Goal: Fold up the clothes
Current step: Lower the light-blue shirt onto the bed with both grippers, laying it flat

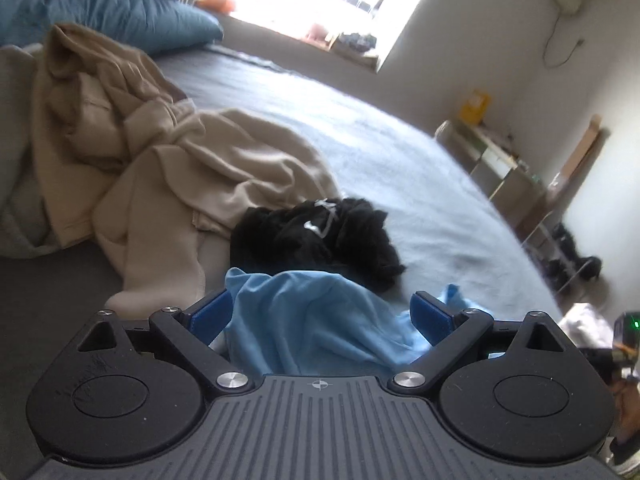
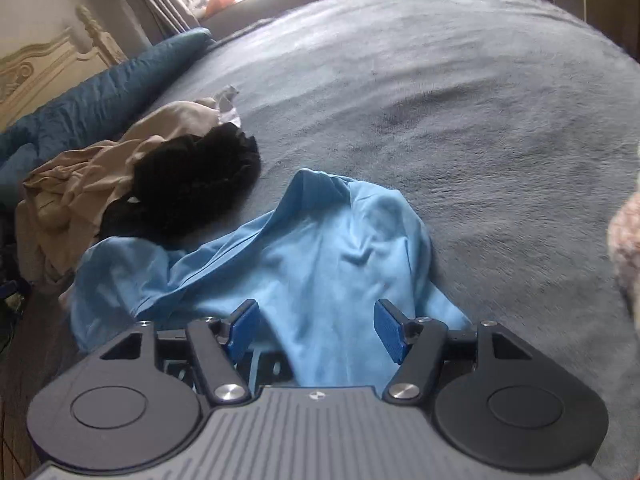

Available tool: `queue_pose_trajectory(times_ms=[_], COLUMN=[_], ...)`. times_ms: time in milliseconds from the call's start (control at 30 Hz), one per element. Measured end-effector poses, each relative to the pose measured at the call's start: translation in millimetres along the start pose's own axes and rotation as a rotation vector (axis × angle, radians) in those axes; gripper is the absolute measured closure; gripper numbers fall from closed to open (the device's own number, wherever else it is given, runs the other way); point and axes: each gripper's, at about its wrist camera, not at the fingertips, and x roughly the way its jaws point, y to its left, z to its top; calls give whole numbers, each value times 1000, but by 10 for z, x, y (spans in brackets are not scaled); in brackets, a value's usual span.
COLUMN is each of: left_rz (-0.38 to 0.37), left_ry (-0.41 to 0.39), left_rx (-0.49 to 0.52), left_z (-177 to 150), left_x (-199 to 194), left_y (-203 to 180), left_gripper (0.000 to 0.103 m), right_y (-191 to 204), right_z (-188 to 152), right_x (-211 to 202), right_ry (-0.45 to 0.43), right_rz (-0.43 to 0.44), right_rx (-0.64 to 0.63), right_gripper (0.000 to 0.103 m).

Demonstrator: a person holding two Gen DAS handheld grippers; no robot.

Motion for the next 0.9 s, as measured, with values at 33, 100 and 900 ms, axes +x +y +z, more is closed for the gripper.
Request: queue_pose_trajectory(times_ms=[33, 100, 900], left_rz=[-7, -20, 124], left_ry=[-24, -73, 23], left_rx=[-4, -12, 425], left_z=[-70, -210, -3165], left_x=[-212, -635, -1103], left_y=[-36, -109, -947], left_gripper=[6, 6, 21], right_y=[9, 27, 623], right_z=[-146, -453, -3122], right_x=[-291, -883, -1877], right_ry=[-50, -153, -386], right_rz=[15, 49, 264], right_rx=[-19, -62, -121], right_gripper=[37, 37, 64])
